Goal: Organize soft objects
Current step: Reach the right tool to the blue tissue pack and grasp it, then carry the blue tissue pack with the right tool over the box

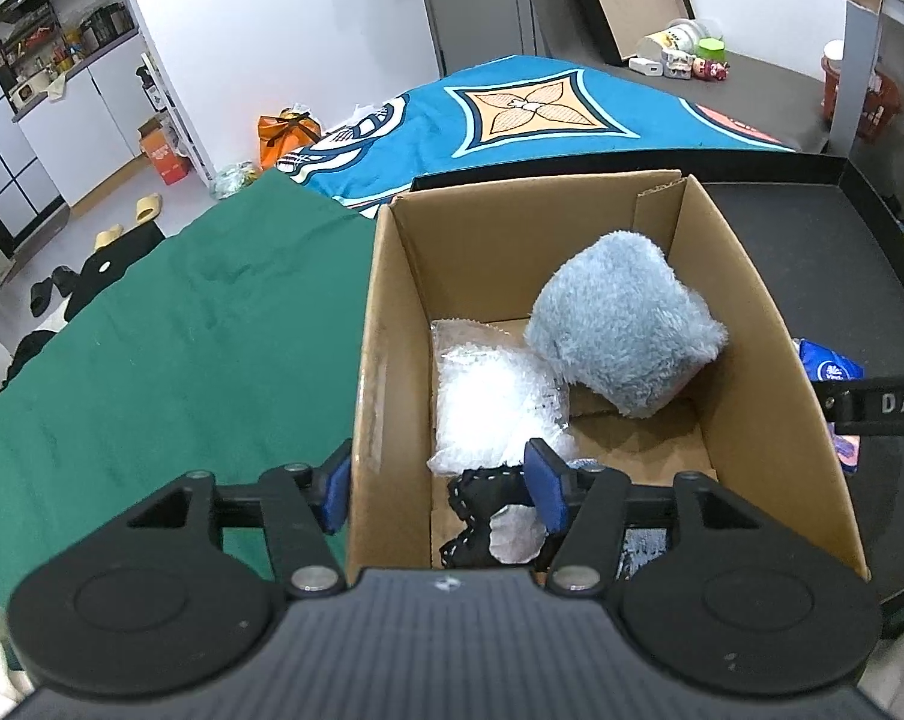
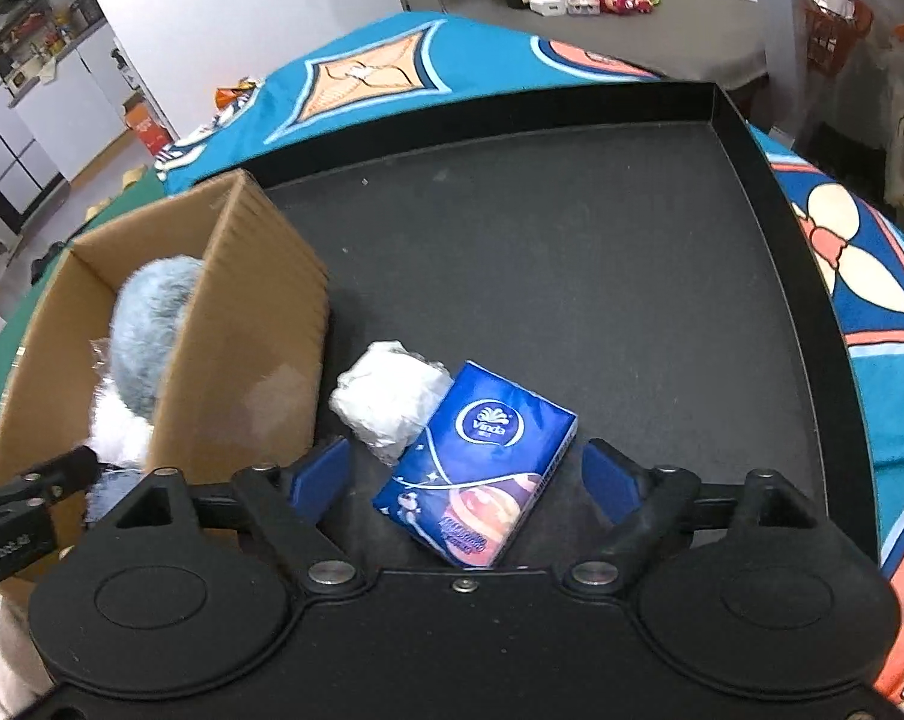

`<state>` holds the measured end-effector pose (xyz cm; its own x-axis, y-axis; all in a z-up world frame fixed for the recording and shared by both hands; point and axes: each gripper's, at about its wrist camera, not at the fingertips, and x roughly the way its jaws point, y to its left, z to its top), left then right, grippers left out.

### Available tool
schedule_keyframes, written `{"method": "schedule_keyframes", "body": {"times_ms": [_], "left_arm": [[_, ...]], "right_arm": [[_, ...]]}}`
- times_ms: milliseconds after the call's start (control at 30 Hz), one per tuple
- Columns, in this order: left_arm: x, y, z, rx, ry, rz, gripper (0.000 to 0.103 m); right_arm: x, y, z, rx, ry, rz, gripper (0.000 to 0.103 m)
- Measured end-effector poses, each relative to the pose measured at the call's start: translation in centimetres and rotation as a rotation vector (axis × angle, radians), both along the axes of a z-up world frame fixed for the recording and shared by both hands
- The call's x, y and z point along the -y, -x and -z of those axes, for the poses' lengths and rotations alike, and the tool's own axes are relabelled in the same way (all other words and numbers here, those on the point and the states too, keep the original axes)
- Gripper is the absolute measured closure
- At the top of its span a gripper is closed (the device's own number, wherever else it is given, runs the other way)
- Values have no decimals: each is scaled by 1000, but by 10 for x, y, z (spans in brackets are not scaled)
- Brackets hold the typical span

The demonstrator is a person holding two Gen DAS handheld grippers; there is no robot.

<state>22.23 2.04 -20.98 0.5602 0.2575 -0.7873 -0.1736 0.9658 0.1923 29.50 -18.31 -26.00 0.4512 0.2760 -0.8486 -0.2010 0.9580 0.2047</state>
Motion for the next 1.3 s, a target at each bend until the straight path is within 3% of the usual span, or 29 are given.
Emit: {"method": "schedule_keyframes", "body": {"times_ms": [300, 367, 500, 933, 1300], "left_arm": [[7, -8, 4, -19, -48, -8, 41], [9, -10, 5, -24, -55, -9, 39], [11, -13, 5, -30, -64, -12, 38], [12, -14, 6, -34, -70, -7, 38], [7, -10, 3, -26, -42, 6, 38]], "right_arm": [[17, -7, 14, -5, 124, 47, 15], [25, -6, 14, 10, 143, 53, 21], [31, -2, 10, 55, 168, 35, 51], [39, -2, 1, 51, 116, 30, 52], [25, 2, -36, 136, 55, -4, 52]]}}
